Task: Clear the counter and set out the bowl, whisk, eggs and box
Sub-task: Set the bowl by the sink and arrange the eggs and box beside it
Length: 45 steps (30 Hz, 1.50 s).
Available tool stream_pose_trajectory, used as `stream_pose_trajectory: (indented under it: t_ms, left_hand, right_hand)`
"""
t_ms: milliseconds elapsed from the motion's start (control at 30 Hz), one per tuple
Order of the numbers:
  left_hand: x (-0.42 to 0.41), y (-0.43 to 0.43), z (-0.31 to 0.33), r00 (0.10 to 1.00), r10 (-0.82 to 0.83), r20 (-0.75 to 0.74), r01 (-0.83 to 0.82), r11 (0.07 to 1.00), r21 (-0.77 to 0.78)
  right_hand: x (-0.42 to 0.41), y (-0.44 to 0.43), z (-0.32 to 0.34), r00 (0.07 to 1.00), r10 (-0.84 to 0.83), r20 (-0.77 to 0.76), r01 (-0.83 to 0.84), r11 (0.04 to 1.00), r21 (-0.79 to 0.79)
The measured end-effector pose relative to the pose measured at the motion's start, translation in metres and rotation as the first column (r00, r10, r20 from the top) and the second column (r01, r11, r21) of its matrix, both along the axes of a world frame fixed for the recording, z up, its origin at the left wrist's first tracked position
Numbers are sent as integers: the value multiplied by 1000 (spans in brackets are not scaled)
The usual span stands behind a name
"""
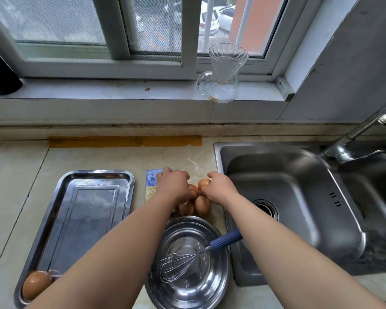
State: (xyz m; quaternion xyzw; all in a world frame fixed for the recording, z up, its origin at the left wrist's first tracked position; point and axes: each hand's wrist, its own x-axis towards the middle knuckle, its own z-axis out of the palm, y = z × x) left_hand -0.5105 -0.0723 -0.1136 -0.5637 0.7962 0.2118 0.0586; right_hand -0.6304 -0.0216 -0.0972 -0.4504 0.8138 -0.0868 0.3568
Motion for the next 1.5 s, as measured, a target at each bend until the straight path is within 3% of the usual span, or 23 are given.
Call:
stream_pose_trajectory:
  t_ms: [267, 400, 533, 667, 767, 1133, 1367, 1500]
  left_hand:
    - [18, 1, 3, 972, 146, -183, -142, 989, 34]
    - [38, 6, 18, 956, 143, -254, -151, 988, -14]
    - [71, 12, 32, 893, 226, -389, -241, 971, 11]
    - [118, 21, 43, 831, 287, -477, -303, 952, 45]
    - [161, 30, 50, 804, 316, -504, -331, 942, 62]
    - [313, 72, 33, 822, 401, -404, -372, 916, 153]
    - [343, 105, 3, 878, 383, -288, -304, 910, 283]
    - [348, 113, -10, 894, 362, -264, -289, 916, 278]
  right_hand:
    - [13, 9, 13, 998, -57, 6, 58, 995, -85]
    - [29, 14, 24, 995, -90, 34, 94, 987, -130]
    - [60, 19, 36, 991, -97, 96, 111, 982, -154]
    - [102, 21, 46, 999, -46, 18, 48, 983, -180]
    - [137, 26, 49, 998, -17, 53, 27, 979, -202]
    - [262, 56, 22, 987, 97, 126, -74, 982, -175]
    - [287, 79, -3, 993, 89, 74, -83, 993, -87]
    - [289, 88, -11, 996, 78, 51, -74, 993, -91]
